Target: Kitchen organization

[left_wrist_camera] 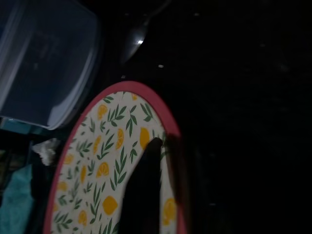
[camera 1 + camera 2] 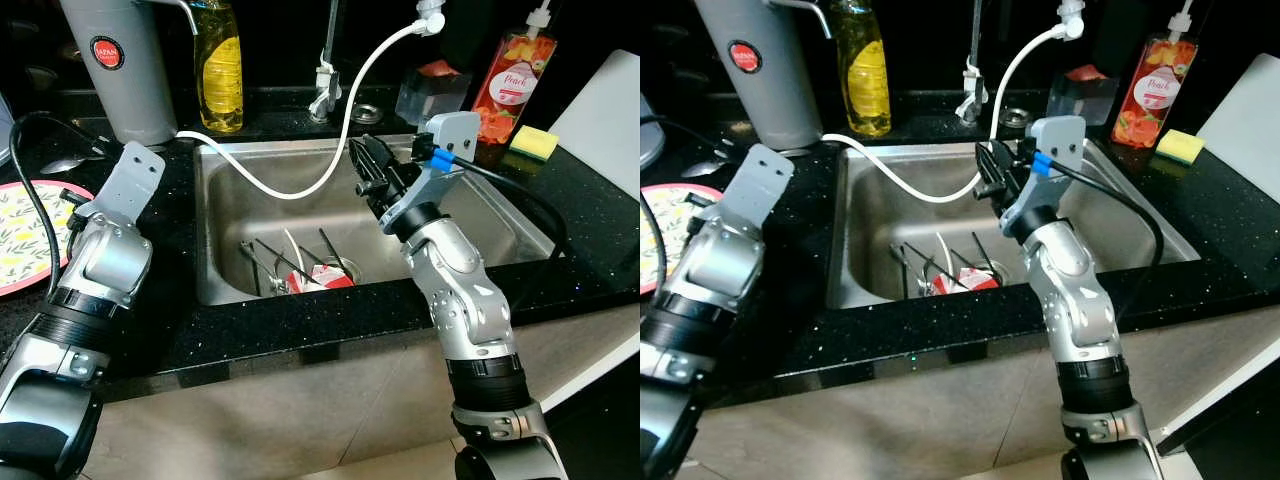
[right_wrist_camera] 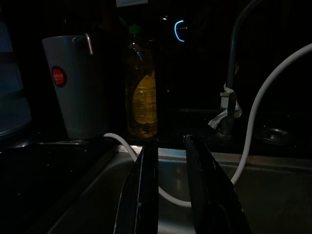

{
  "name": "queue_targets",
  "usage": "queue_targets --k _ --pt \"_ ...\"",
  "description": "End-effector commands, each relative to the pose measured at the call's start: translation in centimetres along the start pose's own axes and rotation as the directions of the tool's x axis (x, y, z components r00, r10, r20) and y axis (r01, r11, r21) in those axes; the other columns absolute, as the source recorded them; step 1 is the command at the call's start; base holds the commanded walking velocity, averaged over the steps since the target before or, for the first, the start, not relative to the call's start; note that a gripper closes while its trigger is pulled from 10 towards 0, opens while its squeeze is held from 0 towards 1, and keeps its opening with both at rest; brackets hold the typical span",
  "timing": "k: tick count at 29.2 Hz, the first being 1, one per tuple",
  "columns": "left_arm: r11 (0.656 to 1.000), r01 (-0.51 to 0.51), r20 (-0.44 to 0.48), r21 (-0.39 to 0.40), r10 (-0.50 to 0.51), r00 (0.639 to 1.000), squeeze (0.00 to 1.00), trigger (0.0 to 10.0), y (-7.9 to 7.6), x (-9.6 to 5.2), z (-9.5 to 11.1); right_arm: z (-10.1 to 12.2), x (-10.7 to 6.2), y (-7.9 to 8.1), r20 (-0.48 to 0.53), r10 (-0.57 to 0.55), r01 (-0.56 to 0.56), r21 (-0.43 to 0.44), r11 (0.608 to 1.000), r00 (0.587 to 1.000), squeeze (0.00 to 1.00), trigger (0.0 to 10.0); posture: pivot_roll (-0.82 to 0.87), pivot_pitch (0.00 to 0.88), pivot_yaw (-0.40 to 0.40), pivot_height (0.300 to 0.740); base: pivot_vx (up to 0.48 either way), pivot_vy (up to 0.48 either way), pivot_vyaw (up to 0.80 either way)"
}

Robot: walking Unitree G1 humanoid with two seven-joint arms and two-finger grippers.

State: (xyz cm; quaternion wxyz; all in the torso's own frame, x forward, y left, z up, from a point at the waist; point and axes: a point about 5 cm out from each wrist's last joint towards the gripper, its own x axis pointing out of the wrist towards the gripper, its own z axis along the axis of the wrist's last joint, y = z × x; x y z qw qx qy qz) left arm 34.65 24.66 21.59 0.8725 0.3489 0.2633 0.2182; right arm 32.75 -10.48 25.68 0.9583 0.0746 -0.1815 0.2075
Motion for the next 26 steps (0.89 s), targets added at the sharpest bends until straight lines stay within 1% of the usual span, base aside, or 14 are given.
queue_targets --k 1,6,8,10,11,14,16,17,21,22,23,24,25,26 --pt "1.0 -0.019 -0.047 0.025 0.02 0.999 0.0 0.0 0.4 0.6 -1.0 0.1 0.1 -0.3 0.007 -0.015 0.015 0.007 1.0 1.0 0.0 10.0 0.07 0.0 -0.036 0.74 0.0 0.0 0.0" --pt "1.0 -0.02 -0.013 0.018 0.021 1.0 0.0 0.0 0.2 0.4 -0.5 0.1 0.1 -0.4 0.008 -0.017 0.016 0.01 1.0 1.0 0.0 10.0 0.07 0.0 -0.036 0.74 0.0 0.0 0.0" --pt "1.0 -0.026 0.0 0.016 0.026 1.0 0.0 3.5 0.2 0.4 -0.2 0.1 0.1 -0.4 0.008 -0.018 0.018 0.01 1.0 1.0 0.0 10.0 0.07 0.0 -0.035 0.74 0.0 0.0 0.0" --pt "1.0 -0.026 0.0 0.016 0.026 1.0 0.0 3.5 0.2 0.4 -0.2 0.1 0.1 -0.4 0.008 -0.018 0.018 0.01 1.0 1.0 0.0 10.0 0.07 0.0 -0.035 0.74 0.0 0.0 0.0" --pt "0.999 -0.041 0.008 0.019 0.041 0.999 0.0 10.0 0.3 0.3 -0.1 0.1 0.1 -0.4 0.008 -0.019 0.019 0.012 1.0 1.0 0.0 10.0 0.07 0.0 -0.035 0.74 0.0 0.0 0.0" --pt "0.996 -0.081 0.044 0.031 0.079 0.996 0.0 10.0 0.7 0.2 0.5 0.1 0.1 -0.5 0.008 -0.02 0.02 0.014 1.0 1.0 0.0 10.0 0.07 0.0 -0.035 0.74 0.0 0.0 0.0" --pt "0.982 -0.188 0.146 0.031 0.182 0.973 0.0 10.0 1.9 -0.2 2.0 0.1 0.1 -0.5 0.008 -0.022 0.022 0.017 1.0 1.0 0.0 10.0 0.07 0.0 -0.035 0.74 0.0 0.0 0.0" --pt "0.982 -0.188 0.146 0.031 0.182 0.973 0.0 10.0 1.9 -0.2 2.0 0.1 0.1 -0.5 0.008 -0.022 0.022 0.017 1.0 1.0 0.0 10.0 0.07 0.0 -0.035 0.74 0.0 0.0 0.0" --pt "0.972 -0.23 0.256 -0.037 0.232 0.939 0.0 10.0 2.6 -1.0 3.7 0.1 0.1 -0.5 0.009 -0.022 0.022 0.018 1.0 1.0 0.0 10.0 0.07 0.0 -0.035 0.74 0.0 0.0 0.0" --pt "0.986 -0.131 0.312 -0.102 0.156 0.937 0.0 10.0 2.0 -1.7 4.7 0.1 0.1 -0.5 0.009 -0.023 0.023 0.019 1.0 1.0 0.0 10.0 0.07 0.0 -0.036 0.74 0.0 0.0 0.0" --pt "0.986 -0.131 0.312 -0.102 0.156 0.937 0.0 10.0 2.0 -1.7 4.7 0.1 0.1 -0.5 0.009 -0.023 0.023 0.019 1.0 1.0 0.0 10.0 0.07 0.0 -0.036 0.74 0.0 0.0 0.0" --pt "0.987 -0.009 0.352 -0.158 0.065 0.934 0.0 10.0 1.3 -2.2 5.3 0.1 0.1 -0.5 0.009 -0.023 0.023 0.019 1.0 1.0 0.0 10.0 0.07 0.0 -0.035 0.74 0.0 0.0 0.0" --pt "0.987 -0.009 0.352 -0.158 0.065 0.934 0.0 10.0 1.3 -2.2 5.3 0.1 0.1 -0.5 0.009 -0.023 0.023 0.019 1.0 1.0 0.0 10.0 0.07 0.0 -0.035 0.74 0.0 0.0 0.0" --pt "0.976 0.108 0.385 -0.187 -0.028 0.923 0.0 10.0 0.5 -2.6 5.7 0.1 0.1 -0.6 0.01 -0.023 0.023 0.019 1.0 1.0 0.0 10.0 0.07 0.0 -0.035 0.74 0.0 0.0 0.0"
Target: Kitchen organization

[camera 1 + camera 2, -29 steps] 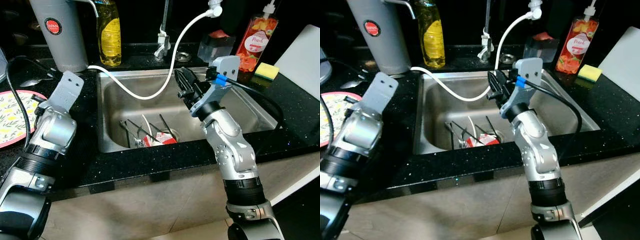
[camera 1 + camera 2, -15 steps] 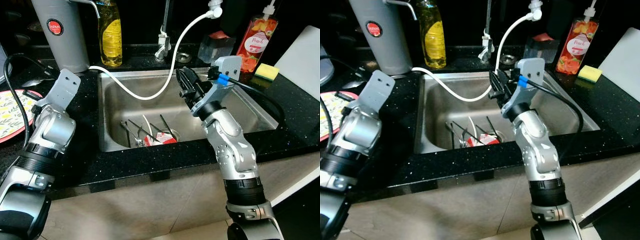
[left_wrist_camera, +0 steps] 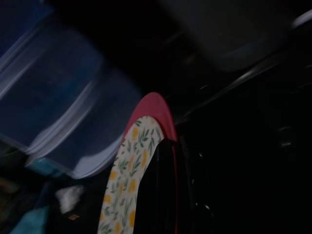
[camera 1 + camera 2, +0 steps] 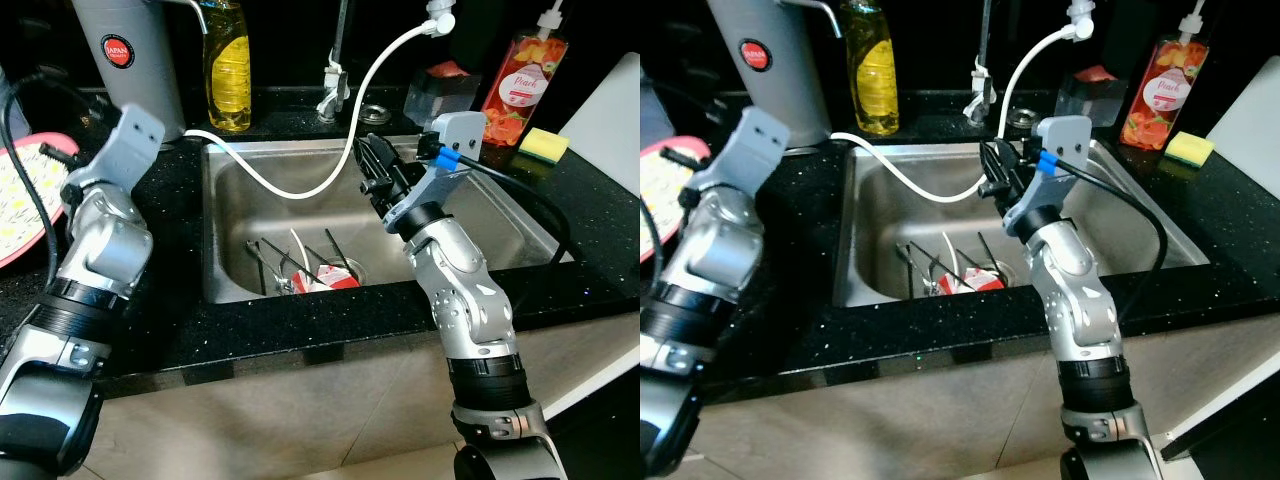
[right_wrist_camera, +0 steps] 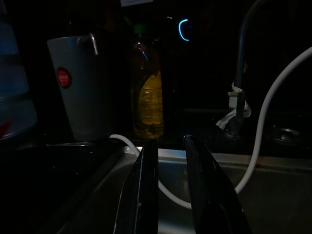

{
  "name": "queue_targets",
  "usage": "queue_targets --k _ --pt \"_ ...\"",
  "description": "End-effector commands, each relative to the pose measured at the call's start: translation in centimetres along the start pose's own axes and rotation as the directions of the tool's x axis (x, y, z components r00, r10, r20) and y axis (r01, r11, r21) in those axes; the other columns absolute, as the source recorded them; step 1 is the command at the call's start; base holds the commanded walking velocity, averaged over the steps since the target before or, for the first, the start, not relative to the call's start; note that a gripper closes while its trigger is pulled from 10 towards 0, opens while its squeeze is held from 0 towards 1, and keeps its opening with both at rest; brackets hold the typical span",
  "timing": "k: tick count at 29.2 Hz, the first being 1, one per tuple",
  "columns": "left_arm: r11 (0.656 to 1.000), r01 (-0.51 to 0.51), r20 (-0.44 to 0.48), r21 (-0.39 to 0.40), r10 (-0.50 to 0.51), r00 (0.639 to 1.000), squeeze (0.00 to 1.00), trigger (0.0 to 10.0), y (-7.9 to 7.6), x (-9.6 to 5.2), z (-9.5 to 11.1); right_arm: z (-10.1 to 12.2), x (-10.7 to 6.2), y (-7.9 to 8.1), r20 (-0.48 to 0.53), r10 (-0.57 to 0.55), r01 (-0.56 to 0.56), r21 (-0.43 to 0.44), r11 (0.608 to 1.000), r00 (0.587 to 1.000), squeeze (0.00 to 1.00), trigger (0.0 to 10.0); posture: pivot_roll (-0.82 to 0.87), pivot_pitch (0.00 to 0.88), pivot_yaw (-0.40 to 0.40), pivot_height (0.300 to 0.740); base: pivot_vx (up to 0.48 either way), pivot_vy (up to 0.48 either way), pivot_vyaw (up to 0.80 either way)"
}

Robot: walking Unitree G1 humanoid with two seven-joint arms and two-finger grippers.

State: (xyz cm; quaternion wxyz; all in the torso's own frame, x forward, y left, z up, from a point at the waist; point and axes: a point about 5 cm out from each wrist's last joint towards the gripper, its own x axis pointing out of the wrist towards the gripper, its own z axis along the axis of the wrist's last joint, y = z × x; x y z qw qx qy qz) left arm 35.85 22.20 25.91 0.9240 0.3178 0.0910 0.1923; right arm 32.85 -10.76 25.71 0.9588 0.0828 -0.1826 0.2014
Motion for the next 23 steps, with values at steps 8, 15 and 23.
queue_targets --k 8,15,23 --pt "0.908 0.419 0.124 -0.004 -0.415 0.901 0.0 10.0 -4.3 -2.5 1.5 0.1 0.2 -0.3 0.005 -0.01 0.01 0.011 1.0 1.0 0.0 10.0 0.07 0.0 -0.035 0.74 0.0 0.0 0.0" --pt "0.848 0.527 0.134 0.066 -0.531 0.837 0.0 10.0 -5.7 -3.4 1.0 0.2 0.2 -0.3 0.007 -0.008 0.008 0.011 1.0 1.0 0.0 10.0 0.07 0.0 -0.035 0.74 0.0 0.0 0.0" --pt "0.866 0.494 0.086 0.081 -0.5 0.862 1.0 10.0 -5.7 -2.7 -0.2 0.1 0.2 -0.3 0.005 -0.007 0.007 0.009 1.0 1.0 0.0 10.0 0.06 0.0 -0.033 0.74 0.0 0.0 0.0"
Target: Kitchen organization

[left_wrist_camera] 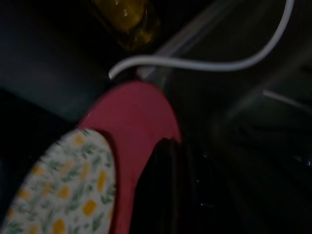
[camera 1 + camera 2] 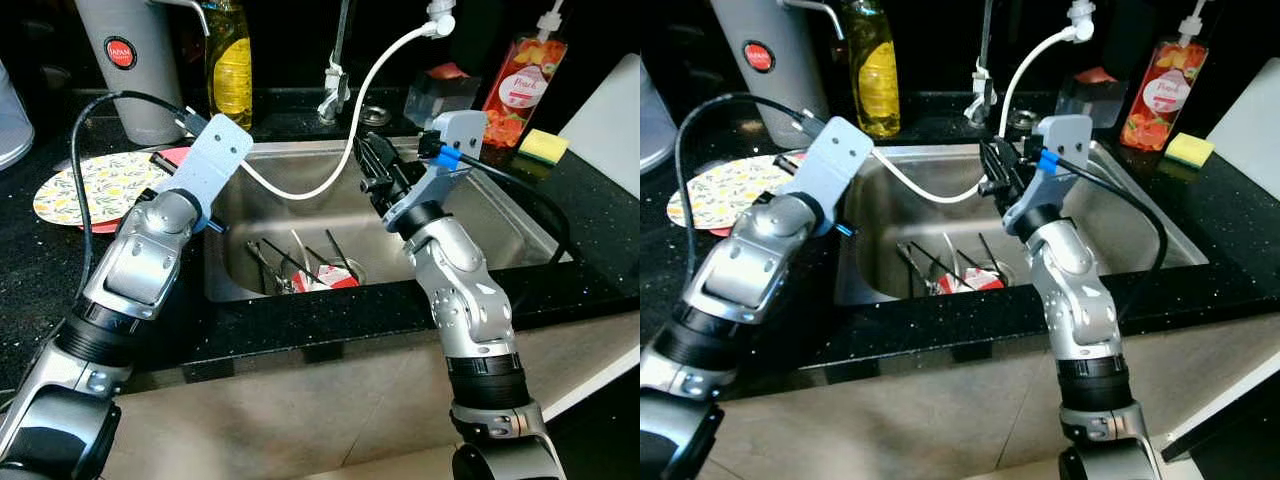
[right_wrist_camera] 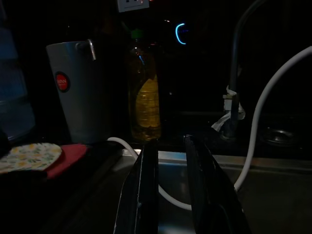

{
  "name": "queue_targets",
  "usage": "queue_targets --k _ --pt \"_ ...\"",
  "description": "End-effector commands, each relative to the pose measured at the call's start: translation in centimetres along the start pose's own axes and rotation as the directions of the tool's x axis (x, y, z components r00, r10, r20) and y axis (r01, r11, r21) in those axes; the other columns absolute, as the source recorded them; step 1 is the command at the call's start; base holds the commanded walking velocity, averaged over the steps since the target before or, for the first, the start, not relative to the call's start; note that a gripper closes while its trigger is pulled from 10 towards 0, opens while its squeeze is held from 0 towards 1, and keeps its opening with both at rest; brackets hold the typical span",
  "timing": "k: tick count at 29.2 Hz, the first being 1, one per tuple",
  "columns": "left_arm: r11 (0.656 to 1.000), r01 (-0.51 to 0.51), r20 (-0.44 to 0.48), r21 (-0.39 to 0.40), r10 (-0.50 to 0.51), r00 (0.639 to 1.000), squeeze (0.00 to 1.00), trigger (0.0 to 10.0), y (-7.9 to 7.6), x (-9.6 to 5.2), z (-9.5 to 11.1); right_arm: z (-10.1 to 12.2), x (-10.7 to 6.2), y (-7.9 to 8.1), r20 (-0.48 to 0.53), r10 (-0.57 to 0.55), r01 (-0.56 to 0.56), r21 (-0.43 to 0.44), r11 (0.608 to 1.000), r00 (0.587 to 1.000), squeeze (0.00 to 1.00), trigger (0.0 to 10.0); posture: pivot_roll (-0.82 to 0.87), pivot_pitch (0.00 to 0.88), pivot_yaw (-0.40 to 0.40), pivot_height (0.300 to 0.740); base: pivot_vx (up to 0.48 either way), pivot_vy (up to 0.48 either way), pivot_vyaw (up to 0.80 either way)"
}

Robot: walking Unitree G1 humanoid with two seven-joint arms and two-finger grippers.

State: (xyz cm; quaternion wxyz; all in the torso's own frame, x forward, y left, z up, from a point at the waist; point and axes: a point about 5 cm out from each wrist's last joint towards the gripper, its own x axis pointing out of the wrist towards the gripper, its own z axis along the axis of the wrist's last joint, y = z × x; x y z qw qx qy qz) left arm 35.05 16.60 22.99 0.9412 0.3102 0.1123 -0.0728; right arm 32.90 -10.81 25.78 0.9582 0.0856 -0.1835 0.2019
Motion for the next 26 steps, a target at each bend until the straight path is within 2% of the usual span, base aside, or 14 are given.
queue_targets --k 1,6,7,9,13,16,18,19,20,22,23,24,25,26 --pt "1.0 0.012 -0.021 0.014 -0.012 1.0 1.0 10.0 -0.1 0.0 -0.6 0.1 0.1 -0.3 0.002 -0.007 0.007 0.004 1.0 1.0 0.0 10.0 0.06 0.0 -0.033 0.74 0.0 0.0 0.0" --pt "1.0 0.03 0.011 -0.005 -0.03 1.0 1.0 10.0 -0.2 -0.2 -0.1 0.1 0.1 -0.3 0.002 -0.006 0.006 0.004 1.0 1.0 0.0 10.0 0.06 0.0 -0.033 0.74 0.0 0.0 0.0" --pt "0.998 0.053 0.068 -0.022 -0.052 0.996 0.0 10.0 -0.1 -0.6 0.7 0.1 0.1 -0.3 0.002 -0.005 0.005 0.004 1.0 1.0 0.0 10.0 0.07 0.0 -0.034 0.74 0.0 0.0 0.0" --pt "0.998 0.058 0.088 -0.026 -0.056 0.995 0.0 10.0 0.0 -0.8 1.0 0.1 0.1 -0.3 0.001 -0.005 0.005 0.005 1.0 1.0 0.0 10.0 0.07 0.0 -0.034 0.74 0.0 0.0 0.0" --pt "0.995 0.096 0.214 -0.018 -0.09 0.973 0.0 10.0 -0.2 -1.7 2.6 0.1 0.1 -0.3 0.001 -0.006 0.006 0.004 1.0 1.0 0.0 10.0 0.07 0.0 -0.036 0.74 0.0 0.0 0.0" --pt "0.983 0.177 0.36 -0.041 -0.151 0.921 0.0 10.0 -0.6 -3.1 4.3 0.1 0.1 -0.3 0.001 -0.007 0.007 0.005 1.0 1.0 0.0 10.0 0.07 0.0 -0.036 0.74 0.0 0.0 0.0" --pt "0.981 0.186 0.383 -0.062 -0.149 0.912 0.0 10.0 -0.4 -3.3 4.6 0.0 0.1 -0.3 0.001 -0.007 0.007 0.004 1.0 1.0 0.0 10.0 0.07 0.0 -0.036 0.74 0.0 0.0 0.0" --pt "0.98 0.16 0.367 -0.117 -0.107 0.924 0.0 10.0 0.3 -3.1 4.6 0.1 0.1 -0.3 0.001 -0.008 0.008 0.004 1.0 1.0 0.0 10.0 0.07 0.0 -0.037 0.74 0.0 0.0 0.0" --pt "0.98 0.16 0.367 -0.117 -0.107 0.924 0.0 10.0 0.3 -3.1 4.6 0.1 0.1 -0.3 0.001 -0.008 0.008 0.004 1.0 1.0 0.0 10.0 0.07 0.0 -0.037 0.74 0.0 0.0 0.0" --pt "0.974 0.053 0.302 -0.22 0.016 0.953 0.0 10.0 2.1 -2.3 4.0 0.1 0.1 -0.3 0.001 -0.008 0.008 0.005 1.0 1.0 0.0 10.0 0.07 0.0 -0.037 0.74 0.0 0.0 0.0" --pt "0.955 -0.039 0.271 -0.293 0.122 0.955 0.0 10.0 3.4 -1.9 3.6 0.1 0.1 -0.3 0.001 -0.008 0.008 0.005 1.0 1.0 0.0 10.0 0.07 0.0 -0.038 0.74 0.0 0.0 0.0" --pt "0.955 -0.039 0.271 -0.293 0.122 0.955 0.0 10.0 3.4 -1.9 3.6 0.1 0.1 -0.3 0.001 -0.008 0.008 0.005 1.0 1.0 0.0 10.0 0.07 0.0 -0.038 0.74 0.0 0.0 0.0" --pt "0.918 -0.182 0.237 -0.352 0.275 0.932 0.0 10.0 5.1 -1.7 3.0 0.1 0.1 -0.3 0.001 -0.008 0.008 0.006 1.0 1.0 0.0 10.0 0.07 0.0 -0.038 0.74 0.0 0.0 0.0" --pt "0.918 -0.182 0.237 -0.352 0.275 0.932 0.0 10.0 5.1 -1.7 3.0 0.1 0.1 -0.3 0.001 -0.008 0.008 0.006 1.0 1.0 0.0 10.0 0.07 0.0 -0.038 0.74 0.0 0.0 0.0"
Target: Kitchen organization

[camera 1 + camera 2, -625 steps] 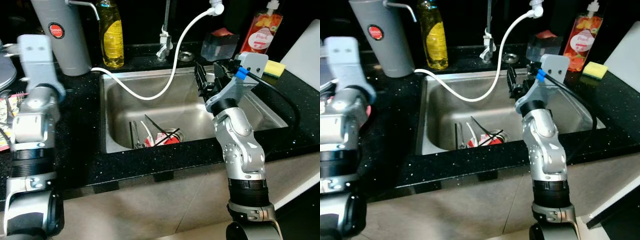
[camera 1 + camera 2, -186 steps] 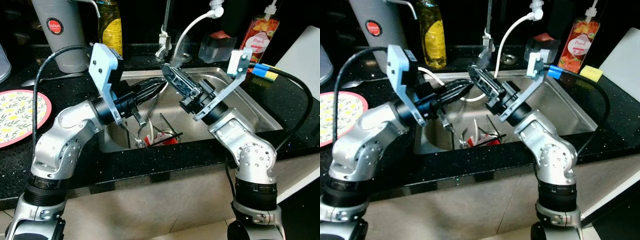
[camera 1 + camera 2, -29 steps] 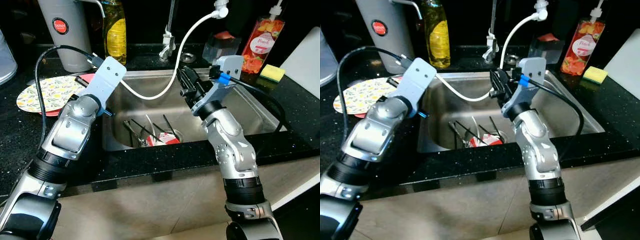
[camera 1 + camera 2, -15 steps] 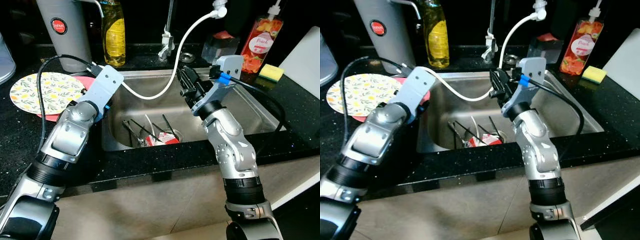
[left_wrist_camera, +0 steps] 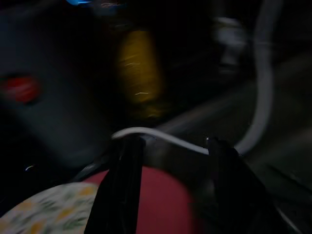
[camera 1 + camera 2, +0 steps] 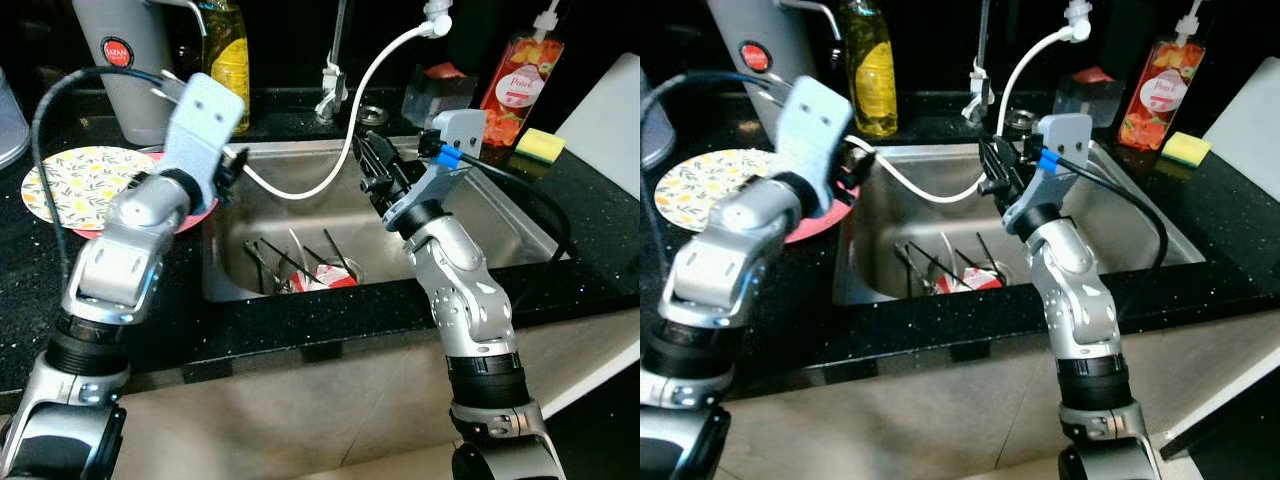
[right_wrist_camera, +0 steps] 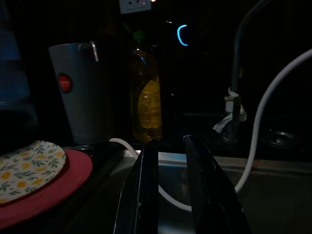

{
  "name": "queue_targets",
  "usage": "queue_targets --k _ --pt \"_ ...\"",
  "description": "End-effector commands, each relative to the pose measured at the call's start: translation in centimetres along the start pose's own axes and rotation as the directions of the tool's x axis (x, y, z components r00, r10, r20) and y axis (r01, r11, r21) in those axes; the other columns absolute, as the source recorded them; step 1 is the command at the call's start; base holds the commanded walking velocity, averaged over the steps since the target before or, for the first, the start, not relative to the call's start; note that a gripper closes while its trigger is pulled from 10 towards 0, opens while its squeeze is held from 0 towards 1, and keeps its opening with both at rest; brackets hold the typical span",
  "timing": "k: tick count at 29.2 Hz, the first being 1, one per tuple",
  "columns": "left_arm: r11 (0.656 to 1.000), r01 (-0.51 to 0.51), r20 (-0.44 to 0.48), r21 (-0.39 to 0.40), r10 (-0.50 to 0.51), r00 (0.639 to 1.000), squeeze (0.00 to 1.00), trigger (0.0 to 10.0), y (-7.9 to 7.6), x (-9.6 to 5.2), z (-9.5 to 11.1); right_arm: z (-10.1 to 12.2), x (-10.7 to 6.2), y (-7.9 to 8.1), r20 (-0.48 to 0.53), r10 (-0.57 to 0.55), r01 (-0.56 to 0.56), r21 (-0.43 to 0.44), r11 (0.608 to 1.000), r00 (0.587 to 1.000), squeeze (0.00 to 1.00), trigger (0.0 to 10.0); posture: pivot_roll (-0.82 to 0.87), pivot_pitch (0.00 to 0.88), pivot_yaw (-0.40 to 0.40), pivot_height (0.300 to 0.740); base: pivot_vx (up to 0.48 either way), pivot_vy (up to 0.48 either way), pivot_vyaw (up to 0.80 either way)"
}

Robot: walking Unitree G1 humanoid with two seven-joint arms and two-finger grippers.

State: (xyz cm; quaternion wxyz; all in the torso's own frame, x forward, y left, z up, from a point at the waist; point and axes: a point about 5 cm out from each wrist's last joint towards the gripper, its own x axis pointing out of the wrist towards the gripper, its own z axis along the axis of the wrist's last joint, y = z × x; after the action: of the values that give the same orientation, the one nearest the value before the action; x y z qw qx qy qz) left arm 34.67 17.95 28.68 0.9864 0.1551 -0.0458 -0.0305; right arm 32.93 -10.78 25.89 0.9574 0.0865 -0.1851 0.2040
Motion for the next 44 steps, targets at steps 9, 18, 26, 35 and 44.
queue_targets --k 9,18,26,35,44 --pt "0.864 -0.35 -0.157 -0.363 0.314 0.936 0.0 10.0 5.5 0.2 -2.8 -0.1 0.0 -0.3 -0.002 -0.014 0.014 0.007 1.0 1.0 0.0 10.0 0.07 0.0 -0.035 0.74 0.0 0.0 0.0" --pt "0.541 -0.59 -0.364 -0.599 0.472 0.803 0.0 10.0 8.3 -0.6 -5.8 -0.1 0.0 -0.3 -0.003 -0.014 0.014 0.009 1.0 1.0 0.0 10.0 0.07 0.0 -0.037 0.74 0.0 0.0 0.0" --pt "0.419 -0.617 -0.414 -0.666 0.48 0.773 0.0 10.0 9.9 -1.0 -6.5 -0.1 0.1 -0.2 -0.003 -0.01 0.011 0.011 1.0 1.0 0.0 10.0 0.07 0.0 -0.039 0.74 0.0 0.0 0.0" --pt "0.283 -0.657 -0.469 -0.699 0.513 0.719 0.0 10.0 10.8 -1.6 -7.2 -0.2 0.1 -0.2 -0.004 -0.011 0.011 0.011 1.0 1.0 0.0 10.0 0.07 0.0 -0.037 0.74 0.0 0.0 0.0" --pt "0.272 -0.712 -0.504 -0.647 0.549 0.667 0.0 10.0 12.4 -2.3 -8.2 -0.1 0.1 -0.3 -0.001 -0.015 0.015 0.01 1.0 1.0 0.0 10.0 0.07 0.0 -0.035 0.74 0.0 0.0 0.0"
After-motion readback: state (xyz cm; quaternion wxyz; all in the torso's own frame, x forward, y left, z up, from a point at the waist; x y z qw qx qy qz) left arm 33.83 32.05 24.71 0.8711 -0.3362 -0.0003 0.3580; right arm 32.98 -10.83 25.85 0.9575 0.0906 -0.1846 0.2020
